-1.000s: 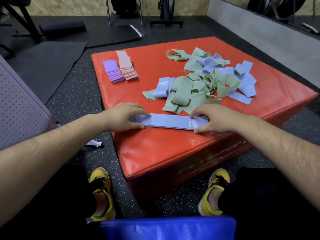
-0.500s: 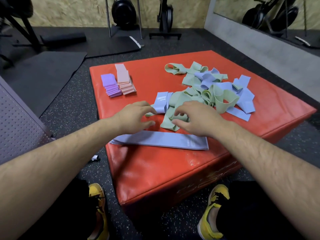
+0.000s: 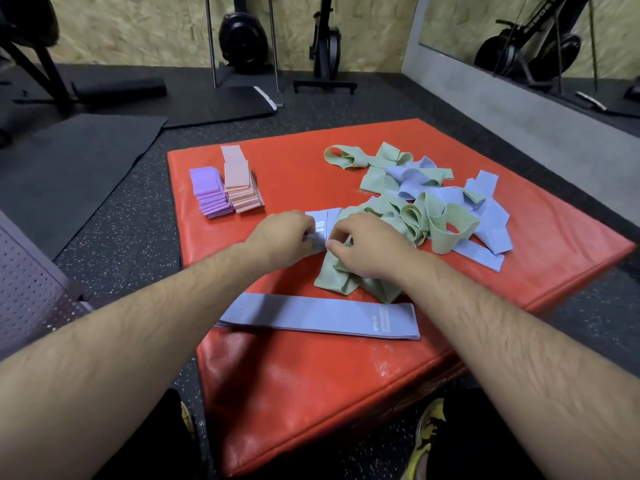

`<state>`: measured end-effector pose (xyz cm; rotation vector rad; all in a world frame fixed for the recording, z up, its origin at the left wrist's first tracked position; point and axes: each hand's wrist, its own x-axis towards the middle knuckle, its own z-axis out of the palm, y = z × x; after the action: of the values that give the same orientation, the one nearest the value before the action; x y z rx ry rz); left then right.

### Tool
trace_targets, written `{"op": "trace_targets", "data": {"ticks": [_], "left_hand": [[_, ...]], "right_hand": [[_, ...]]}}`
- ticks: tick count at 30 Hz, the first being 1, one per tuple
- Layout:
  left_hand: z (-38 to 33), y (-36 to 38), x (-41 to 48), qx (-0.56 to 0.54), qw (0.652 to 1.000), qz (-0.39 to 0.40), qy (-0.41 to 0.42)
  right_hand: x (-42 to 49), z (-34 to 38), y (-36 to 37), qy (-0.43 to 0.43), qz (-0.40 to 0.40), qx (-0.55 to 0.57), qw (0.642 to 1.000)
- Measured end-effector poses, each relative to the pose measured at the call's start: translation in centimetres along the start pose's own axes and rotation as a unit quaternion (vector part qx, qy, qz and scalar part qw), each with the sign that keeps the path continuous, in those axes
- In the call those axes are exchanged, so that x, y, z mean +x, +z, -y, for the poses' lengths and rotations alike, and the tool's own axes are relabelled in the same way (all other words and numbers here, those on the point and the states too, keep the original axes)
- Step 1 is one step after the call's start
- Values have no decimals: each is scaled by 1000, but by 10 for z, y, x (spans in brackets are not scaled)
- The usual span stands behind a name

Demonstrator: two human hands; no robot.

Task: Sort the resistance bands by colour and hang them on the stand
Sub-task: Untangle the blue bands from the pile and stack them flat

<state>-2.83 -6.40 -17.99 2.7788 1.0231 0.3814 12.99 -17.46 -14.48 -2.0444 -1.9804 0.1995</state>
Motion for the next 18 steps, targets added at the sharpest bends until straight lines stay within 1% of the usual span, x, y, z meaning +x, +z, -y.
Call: {"op": "trace_targets", "data": {"ticks": [2,3,4,6,7,9,11,12,14,16,17,18], "left_hand": [[-3,-9,1,-54,997,-50,-9],[-7,-15,1,-75,994,-78,-11],[-10,-22,0,-90,990,-105,-6],[-19,-33,-5,-112,984,-137,20],[-24,-36,-9,-121,982,-141,37],[-33,-39,-17,-140,979,-132,68],[-35,-40,-24,-170,976,-112,81],[-34,-42,-26,-193,972,-108,77],[-29,-47,-29,-222,966,-126,53],[-24,-52,-29,-222,963,-155,4],[-24,-55,-29,-239,958,-153,-34],[-26,-59,-30,-275,950,-129,-77]], "right_hand": [[4,2,0,46,-2,91,995],[6,6,-1,81,2,166,983],[8,11,-4,119,12,259,958],[11,20,-11,174,37,428,886],[11,24,-15,182,41,483,856],[9,28,-18,177,27,540,823],[7,27,-17,185,-13,550,814],[5,26,-17,197,-31,538,819],[3,21,-18,205,-48,508,835],[-2,19,-22,174,-48,494,851],[-5,17,-24,153,-44,492,856],[-8,17,-27,135,-40,489,861]]}}
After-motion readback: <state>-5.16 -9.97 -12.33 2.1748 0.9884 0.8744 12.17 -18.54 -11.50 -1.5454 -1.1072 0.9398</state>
